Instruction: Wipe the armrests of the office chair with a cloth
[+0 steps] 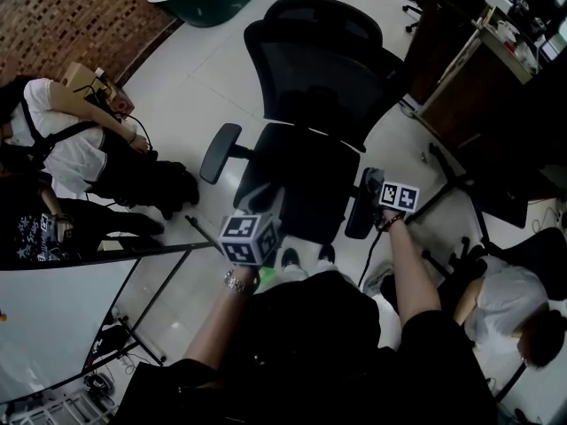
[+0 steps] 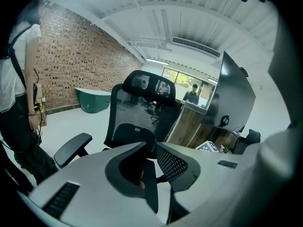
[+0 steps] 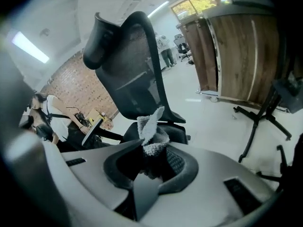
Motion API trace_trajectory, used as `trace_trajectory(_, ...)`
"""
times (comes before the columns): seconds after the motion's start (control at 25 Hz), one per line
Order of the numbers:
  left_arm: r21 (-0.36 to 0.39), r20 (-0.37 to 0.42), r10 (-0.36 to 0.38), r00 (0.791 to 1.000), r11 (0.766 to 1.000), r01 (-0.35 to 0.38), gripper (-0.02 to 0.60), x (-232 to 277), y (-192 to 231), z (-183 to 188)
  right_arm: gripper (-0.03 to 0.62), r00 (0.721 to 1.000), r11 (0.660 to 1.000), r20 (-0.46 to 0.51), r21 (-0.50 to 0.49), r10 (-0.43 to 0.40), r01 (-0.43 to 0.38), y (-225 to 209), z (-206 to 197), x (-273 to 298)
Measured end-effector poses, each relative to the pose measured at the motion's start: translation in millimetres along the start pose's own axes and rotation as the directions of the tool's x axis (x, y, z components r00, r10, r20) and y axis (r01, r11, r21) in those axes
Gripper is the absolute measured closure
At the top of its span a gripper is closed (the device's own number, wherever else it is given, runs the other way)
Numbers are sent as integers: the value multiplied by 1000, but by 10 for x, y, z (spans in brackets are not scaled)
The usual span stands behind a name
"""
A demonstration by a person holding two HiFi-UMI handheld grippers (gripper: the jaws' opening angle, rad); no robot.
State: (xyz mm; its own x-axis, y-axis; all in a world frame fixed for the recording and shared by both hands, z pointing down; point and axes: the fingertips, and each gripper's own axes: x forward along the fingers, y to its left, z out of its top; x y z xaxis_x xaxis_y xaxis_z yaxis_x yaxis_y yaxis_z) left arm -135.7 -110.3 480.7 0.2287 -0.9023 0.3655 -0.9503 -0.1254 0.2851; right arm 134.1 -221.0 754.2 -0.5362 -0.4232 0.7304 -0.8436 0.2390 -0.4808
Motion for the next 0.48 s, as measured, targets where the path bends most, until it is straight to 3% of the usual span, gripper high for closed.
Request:
trace_trajectory(0.16, -1, -3, -12, 1000, 1000, 12, 508, 53, -12, -20, 520, 998, 998, 28, -13, 60, -59, 142, -262, -162)
trace_trajectory(0.48, 17, -31, -62, 998, 998, 62, 508, 150, -137, -107, 519, 993, 991, -40, -73, 112, -115, 523, -1188, -526)
